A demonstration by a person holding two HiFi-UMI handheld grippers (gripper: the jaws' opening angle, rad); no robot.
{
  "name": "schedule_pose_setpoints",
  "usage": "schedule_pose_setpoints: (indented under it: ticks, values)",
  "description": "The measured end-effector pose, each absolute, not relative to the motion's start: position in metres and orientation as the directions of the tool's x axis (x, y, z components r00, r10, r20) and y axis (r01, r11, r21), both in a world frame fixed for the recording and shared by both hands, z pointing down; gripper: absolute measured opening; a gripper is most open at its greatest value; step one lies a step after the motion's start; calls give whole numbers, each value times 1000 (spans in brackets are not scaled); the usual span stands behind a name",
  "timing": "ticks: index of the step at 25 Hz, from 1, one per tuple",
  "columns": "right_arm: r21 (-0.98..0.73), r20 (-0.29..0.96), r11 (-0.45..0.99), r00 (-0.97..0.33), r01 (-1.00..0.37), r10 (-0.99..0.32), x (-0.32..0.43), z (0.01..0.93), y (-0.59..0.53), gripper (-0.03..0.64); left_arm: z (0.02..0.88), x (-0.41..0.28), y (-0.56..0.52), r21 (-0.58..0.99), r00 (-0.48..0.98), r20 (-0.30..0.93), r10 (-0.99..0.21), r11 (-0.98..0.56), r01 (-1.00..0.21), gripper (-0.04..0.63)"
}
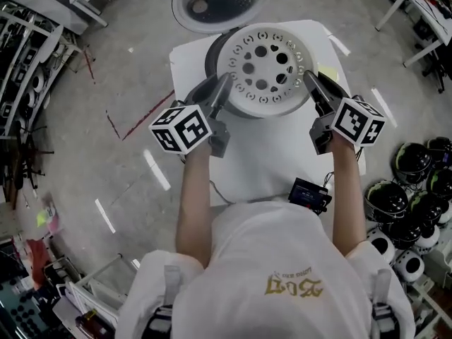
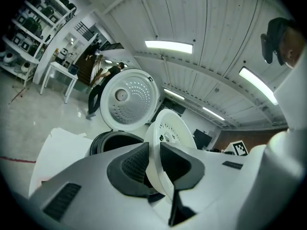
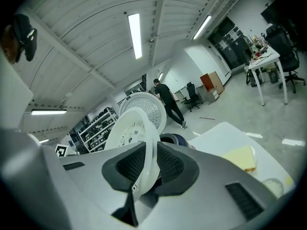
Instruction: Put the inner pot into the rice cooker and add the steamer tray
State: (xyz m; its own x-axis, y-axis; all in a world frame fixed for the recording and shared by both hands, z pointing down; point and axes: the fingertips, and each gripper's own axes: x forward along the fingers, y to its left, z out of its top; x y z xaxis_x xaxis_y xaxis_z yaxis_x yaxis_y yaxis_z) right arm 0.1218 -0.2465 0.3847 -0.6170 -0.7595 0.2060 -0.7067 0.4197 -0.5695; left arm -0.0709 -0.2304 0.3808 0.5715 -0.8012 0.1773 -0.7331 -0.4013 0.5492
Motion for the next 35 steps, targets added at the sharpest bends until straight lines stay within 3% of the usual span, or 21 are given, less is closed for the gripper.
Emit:
schedule_pose_setpoints:
  ticks: [17, 35]
  values:
    - [-561, 263, 523, -737, -642, -623, 53, 401, -312, 84, 402, -134, -268, 531, 408, 240, -881, -233, -815, 83]
    - [-394, 401, 585, -705, -709, -584, 44, 435, -326, 98, 430, -135, -283, 412, 355, 339, -871, -202, -889, 95]
